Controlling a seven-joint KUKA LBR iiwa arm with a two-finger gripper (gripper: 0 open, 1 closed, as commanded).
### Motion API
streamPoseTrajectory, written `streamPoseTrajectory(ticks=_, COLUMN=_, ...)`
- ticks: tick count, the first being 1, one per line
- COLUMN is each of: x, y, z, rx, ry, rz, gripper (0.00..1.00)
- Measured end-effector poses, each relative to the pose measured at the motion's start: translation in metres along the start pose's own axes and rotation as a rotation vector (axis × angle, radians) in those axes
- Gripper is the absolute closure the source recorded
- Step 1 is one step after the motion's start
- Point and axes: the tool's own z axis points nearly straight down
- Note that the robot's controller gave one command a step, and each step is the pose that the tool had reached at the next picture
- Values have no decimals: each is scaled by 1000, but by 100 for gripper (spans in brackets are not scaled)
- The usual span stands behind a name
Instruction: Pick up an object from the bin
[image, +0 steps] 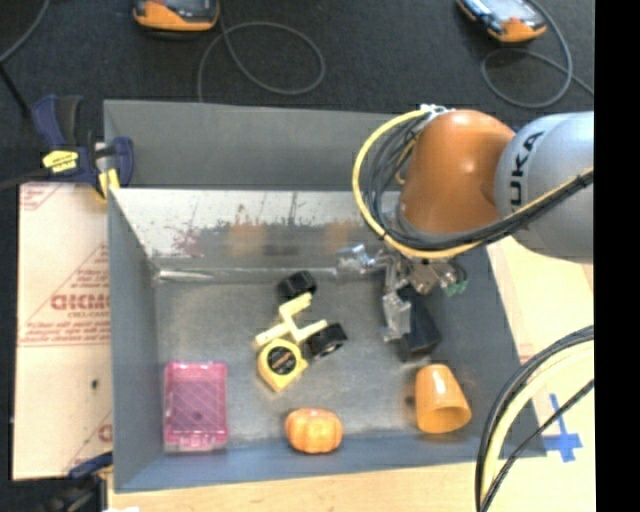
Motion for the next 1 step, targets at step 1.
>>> streamPoseTrajectory(ticks=1, x=1, y=10, z=38, rx=1, ry=-4, rz=-37, gripper=0)
